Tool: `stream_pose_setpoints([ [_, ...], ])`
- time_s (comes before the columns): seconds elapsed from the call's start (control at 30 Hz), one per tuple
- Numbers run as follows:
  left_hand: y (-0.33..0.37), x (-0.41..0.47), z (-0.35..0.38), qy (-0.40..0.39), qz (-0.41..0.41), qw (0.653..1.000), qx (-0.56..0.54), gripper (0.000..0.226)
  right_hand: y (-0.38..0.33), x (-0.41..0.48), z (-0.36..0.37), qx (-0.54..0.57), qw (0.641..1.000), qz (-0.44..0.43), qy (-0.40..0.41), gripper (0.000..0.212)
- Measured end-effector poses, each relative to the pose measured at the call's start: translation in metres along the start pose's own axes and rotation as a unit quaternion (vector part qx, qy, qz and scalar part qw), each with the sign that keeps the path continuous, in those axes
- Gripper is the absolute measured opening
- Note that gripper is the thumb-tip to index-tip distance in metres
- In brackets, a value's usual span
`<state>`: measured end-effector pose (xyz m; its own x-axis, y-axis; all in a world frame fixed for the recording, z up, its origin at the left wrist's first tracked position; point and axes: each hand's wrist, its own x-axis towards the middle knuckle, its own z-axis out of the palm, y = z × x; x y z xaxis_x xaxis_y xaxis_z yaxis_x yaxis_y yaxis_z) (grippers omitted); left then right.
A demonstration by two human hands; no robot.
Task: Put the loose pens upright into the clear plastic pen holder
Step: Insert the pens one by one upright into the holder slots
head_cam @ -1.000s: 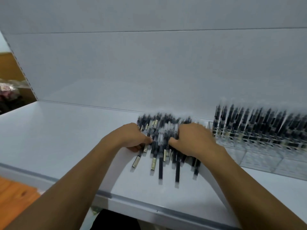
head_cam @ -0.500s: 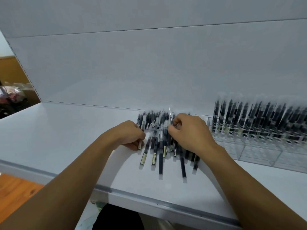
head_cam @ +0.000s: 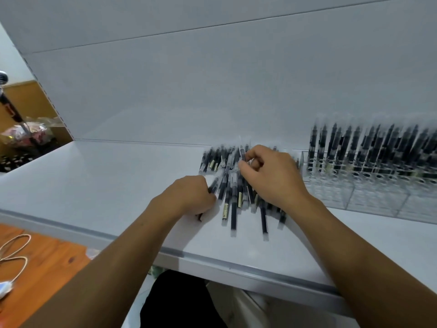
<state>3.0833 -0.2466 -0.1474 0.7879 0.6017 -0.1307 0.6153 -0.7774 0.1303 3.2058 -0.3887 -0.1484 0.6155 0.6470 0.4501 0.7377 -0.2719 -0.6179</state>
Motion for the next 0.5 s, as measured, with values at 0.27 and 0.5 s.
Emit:
stream_pose_setpoints([
  [0.27,-0.001,-0.003,-0.005,0.029,-0.011,0.991,-0.133,0.024,0.000,0.000,-0.003,0.052,0.998,0.006,0.018,0.007],
  [0.5,0.019,-0.003,-0.008,0.164,0.060,0.915,-0.363,0.024,0.000,0.002,-0.038,0.099,0.995,0.004,0.033,0.007],
])
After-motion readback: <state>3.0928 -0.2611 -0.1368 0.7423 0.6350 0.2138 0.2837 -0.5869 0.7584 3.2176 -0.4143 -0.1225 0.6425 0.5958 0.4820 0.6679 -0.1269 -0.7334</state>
